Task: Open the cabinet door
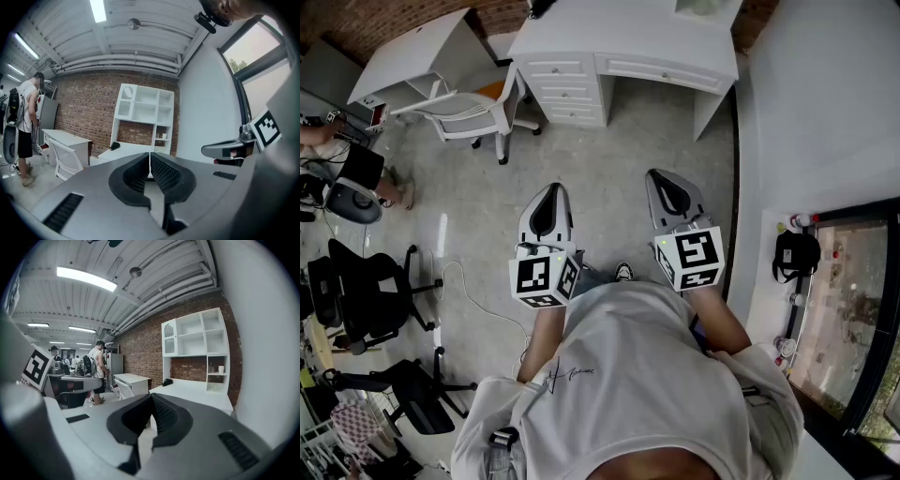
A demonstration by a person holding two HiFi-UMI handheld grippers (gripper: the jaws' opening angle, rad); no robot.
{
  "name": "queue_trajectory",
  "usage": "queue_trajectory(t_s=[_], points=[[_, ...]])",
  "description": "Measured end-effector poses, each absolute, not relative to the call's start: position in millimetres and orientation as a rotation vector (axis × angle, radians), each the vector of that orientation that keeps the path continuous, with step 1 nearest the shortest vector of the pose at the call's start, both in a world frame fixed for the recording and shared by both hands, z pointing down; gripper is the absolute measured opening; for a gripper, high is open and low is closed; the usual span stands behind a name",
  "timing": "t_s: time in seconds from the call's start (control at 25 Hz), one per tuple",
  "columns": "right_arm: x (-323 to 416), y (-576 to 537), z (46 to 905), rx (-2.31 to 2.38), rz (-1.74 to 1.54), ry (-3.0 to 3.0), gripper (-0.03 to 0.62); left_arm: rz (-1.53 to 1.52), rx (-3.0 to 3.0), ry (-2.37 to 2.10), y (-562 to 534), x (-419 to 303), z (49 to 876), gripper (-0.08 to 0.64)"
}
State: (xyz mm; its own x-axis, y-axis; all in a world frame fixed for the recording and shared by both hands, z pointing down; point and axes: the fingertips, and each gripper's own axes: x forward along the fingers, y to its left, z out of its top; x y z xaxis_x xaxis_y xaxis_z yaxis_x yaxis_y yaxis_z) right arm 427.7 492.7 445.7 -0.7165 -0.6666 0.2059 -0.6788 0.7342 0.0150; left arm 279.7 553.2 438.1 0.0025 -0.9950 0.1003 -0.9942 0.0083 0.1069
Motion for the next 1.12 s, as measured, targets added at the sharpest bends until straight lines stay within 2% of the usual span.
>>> queue_trajectory(t_s=[0.64,1.12], points=[[403.2,469.9,439.4,1.082,0.176,-2.781,0.025,-0.04,2.049,-2.13,547.4,251.9,443.6,0.017],[312.5,419.2,429.6,0.961,0.084,-2.781,0.025,-0.098,2.089,-2.097,476.7,175.2,433.0,0.017]])
